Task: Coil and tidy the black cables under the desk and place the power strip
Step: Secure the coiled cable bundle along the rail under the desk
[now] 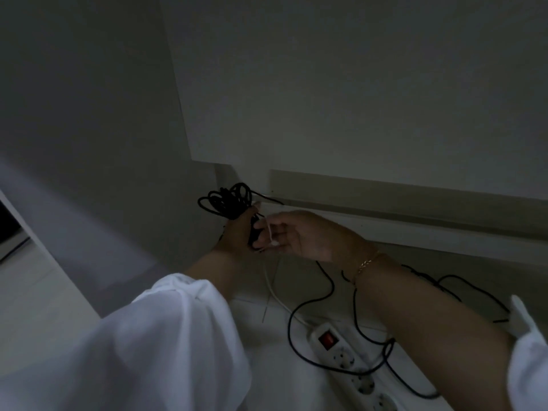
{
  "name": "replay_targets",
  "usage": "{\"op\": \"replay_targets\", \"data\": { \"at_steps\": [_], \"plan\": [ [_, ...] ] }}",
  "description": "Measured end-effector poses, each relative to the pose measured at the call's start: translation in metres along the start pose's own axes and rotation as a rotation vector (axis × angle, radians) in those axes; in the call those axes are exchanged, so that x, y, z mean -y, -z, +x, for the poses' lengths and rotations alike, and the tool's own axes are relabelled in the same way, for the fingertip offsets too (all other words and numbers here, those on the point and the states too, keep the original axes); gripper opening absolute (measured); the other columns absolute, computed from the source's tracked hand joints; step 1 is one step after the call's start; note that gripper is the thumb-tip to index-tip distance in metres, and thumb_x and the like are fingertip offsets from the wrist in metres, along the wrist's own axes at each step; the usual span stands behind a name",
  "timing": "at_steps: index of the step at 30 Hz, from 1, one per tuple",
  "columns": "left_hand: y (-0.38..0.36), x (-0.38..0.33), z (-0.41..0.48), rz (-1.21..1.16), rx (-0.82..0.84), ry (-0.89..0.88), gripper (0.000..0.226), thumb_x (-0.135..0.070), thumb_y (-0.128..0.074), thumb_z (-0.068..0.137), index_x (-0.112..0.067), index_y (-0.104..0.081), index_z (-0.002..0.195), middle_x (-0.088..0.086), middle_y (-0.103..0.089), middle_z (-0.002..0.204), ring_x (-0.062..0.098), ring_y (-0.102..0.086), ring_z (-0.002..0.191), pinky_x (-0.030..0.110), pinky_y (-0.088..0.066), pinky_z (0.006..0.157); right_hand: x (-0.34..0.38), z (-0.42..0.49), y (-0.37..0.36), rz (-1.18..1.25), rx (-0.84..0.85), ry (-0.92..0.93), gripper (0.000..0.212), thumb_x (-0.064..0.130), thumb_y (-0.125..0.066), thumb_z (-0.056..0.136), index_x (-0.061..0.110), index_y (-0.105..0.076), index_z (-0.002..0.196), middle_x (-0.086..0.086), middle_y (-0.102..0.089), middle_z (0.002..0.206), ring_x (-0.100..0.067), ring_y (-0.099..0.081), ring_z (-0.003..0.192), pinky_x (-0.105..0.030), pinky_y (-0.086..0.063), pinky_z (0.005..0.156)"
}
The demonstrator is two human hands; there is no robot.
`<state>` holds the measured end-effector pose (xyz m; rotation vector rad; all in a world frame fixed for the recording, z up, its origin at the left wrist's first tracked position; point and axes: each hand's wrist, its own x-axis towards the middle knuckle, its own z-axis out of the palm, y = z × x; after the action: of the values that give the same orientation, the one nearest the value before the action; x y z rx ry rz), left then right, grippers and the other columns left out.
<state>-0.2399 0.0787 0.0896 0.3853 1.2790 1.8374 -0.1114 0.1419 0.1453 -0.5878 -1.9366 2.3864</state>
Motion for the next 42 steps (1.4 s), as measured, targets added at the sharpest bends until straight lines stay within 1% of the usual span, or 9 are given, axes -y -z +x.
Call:
{"op": "replay_targets", "data": {
  "at_steps": [4,11,18,21,24,27,29,35,42],
  "plan": [
    [-0.001,0.006,0.002,0.054,0.017,-0.016,0.035,-0.013,-0.035,0.101,-0.012,-0.061,0.077,-0.003,-0.067,0.058,0.010,-0.064,0.058,0.021,-0.053,0.058,0.014,0.002,0.004,0.079,-0.057,0.157,0.019,-0.005,-0.049,0.089,0.007,-0.063,0.094,-0.006,-0.066,0.081,-0.015,-0.070,0.076,-0.030,-0.055,0.082],
    [-0.011,0.018,-0.005,0.244,0.043,0.033,0.016,-0.010,-0.056,0.092,-0.011,-0.063,0.079,-0.003,-0.068,0.060,0.005,-0.066,0.053,0.019,-0.055,0.058,0.013,0.003,0.015,0.255,-0.366,0.206,0.044,-0.025,-0.036,0.084,-0.009,-0.050,0.122,-0.012,-0.057,0.080,-0.020,-0.060,0.076,-0.036,-0.055,0.080],
    [-0.018,0.015,-0.009,0.256,0.065,0.033,0.021,-0.015,-0.058,0.091,-0.007,-0.064,0.073,-0.001,-0.065,0.057,0.011,-0.063,0.055,0.018,-0.050,0.051,0.007,-0.003,0.034,0.207,-0.458,0.153,0.048,-0.024,-0.039,0.084,-0.011,-0.044,0.130,-0.007,-0.056,0.082,-0.014,-0.055,0.074,-0.026,-0.046,0.091],
    [-0.016,0.011,-0.012,0.277,0.038,0.025,0.021,-0.016,-0.061,0.089,-0.006,-0.062,0.070,0.003,-0.059,0.053,0.012,-0.057,0.043,0.017,-0.044,0.042,0.002,-0.003,0.035,0.105,-0.436,0.135,0.047,-0.024,-0.040,0.083,-0.013,-0.044,0.129,-0.009,-0.058,0.084,-0.016,-0.057,0.077,-0.015,-0.055,0.069],
    [-0.015,0.006,-0.011,0.246,0.027,0.011,0.020,-0.015,-0.062,0.087,-0.007,-0.064,0.070,0.004,-0.061,0.054,0.012,-0.058,0.040,0.015,-0.042,0.039,-0.005,0.002,0.036,0.166,-0.450,0.142,0.035,-0.018,-0.043,0.087,-0.015,-0.046,0.122,-0.016,-0.058,0.095,-0.023,-0.059,0.081,-0.025,-0.054,0.080],
    [-0.017,0.001,-0.015,0.163,0.086,0.000,0.018,-0.009,-0.056,0.091,-0.005,-0.065,0.076,0.000,-0.066,0.054,0.009,-0.062,0.044,0.015,-0.045,0.042,-0.008,0.005,0.031,0.057,-0.513,0.124,0.010,-0.011,-0.057,0.084,-0.001,-0.055,0.080,-0.009,-0.061,0.069,-0.017,-0.055,0.062,-0.018,-0.052,0.062],
    [-0.017,0.000,-0.014,0.137,0.096,-0.003,0.018,-0.007,-0.056,0.091,-0.005,-0.065,0.076,-0.002,-0.069,0.058,0.008,-0.065,0.050,0.015,-0.048,0.046,-0.010,0.008,0.030,0.000,-0.562,0.139,0.032,-0.010,-0.066,0.078,0.009,-0.044,0.065,0.000,-0.055,0.053,-0.010,-0.052,0.054,-0.010,-0.043,0.043],
    [-0.015,0.001,-0.015,0.212,0.112,0.016,0.011,-0.011,-0.059,0.090,-0.006,-0.066,0.083,-0.002,-0.069,0.058,0.011,-0.064,0.052,0.016,-0.047,0.046,-0.013,0.013,0.028,0.038,-0.602,0.259,0.033,-0.013,-0.066,0.076,0.012,-0.045,0.073,-0.009,-0.052,0.073,-0.016,-0.052,0.065,-0.020,-0.049,0.053],
    [-0.019,0.000,-0.019,0.191,0.161,-0.020,0.012,-0.005,-0.054,0.093,-0.007,-0.063,0.084,-0.008,-0.065,0.051,0.003,-0.060,0.043,0.012,-0.044,0.042,-0.020,0.014,0.032,-0.065,-0.556,0.317,0.025,-0.006,-0.064,0.081,-0.007,-0.064,0.106,-0.003,-0.059,0.071,0.002,-0.061,0.053,-0.005,-0.047,0.052]
  ]
}}
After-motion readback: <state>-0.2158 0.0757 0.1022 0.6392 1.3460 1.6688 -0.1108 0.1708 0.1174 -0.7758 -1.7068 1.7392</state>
